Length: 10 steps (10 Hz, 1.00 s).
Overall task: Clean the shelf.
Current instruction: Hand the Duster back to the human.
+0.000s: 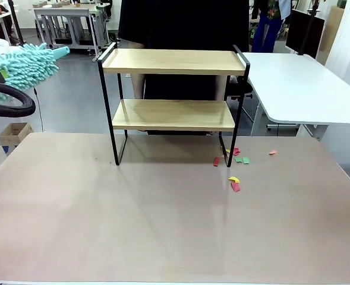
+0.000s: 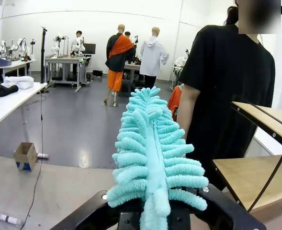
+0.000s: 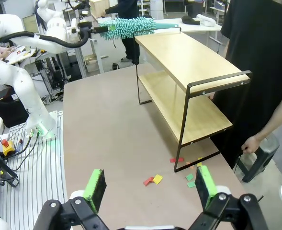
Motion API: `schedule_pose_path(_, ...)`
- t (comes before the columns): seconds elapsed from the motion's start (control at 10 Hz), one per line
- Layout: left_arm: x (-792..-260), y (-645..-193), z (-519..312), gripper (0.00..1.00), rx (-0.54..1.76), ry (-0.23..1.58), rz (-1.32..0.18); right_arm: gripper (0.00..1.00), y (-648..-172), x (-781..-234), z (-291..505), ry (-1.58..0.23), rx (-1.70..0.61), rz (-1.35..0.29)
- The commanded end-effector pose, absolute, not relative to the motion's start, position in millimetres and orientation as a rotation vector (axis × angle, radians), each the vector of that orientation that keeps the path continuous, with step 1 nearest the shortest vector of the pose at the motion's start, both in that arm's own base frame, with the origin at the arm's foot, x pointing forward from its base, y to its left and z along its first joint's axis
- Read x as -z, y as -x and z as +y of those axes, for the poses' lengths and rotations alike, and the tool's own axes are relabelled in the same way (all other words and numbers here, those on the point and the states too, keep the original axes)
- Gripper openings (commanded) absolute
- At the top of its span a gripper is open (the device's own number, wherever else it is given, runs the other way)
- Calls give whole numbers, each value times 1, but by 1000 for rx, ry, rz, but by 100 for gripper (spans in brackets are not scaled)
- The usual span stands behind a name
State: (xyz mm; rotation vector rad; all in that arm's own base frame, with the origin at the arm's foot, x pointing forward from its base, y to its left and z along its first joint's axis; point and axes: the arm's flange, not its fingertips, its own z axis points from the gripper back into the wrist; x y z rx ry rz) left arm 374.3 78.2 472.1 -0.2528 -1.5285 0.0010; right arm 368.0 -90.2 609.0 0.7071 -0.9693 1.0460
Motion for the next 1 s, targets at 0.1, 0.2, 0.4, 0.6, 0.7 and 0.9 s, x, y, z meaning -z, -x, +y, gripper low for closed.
schedule_pose_path(0.1, -473, -374, 77, 17, 8, 247, -1532, 100, -368, -611, -92, -703, -1063, -968)
schedule_pose_path(0.2, -473, -374, 77, 17, 8, 247, -1532, 100, -368, -611, -92, -703, -1063, -968)
schedule_pose_path(0.4, -473, -374, 77, 17, 8, 247, -1532, 100, -368, -611, -92, -703, -1063, -968)
schedule_pose_path(0.6, -473, -374, 77, 17, 8, 247, -1532, 100, -368, -611, -92, -703, -1063, -968)
schedule_pose_path(0.7, -473, -374, 77, 17, 8, 247, -1532, 100, -368, -611, -92, -703, -1063, -968)
schedule_pose_path(0.9, -473, -374, 77, 17, 8, 247, -1532, 100, -368, -611, -92, -703, -1063, -968)
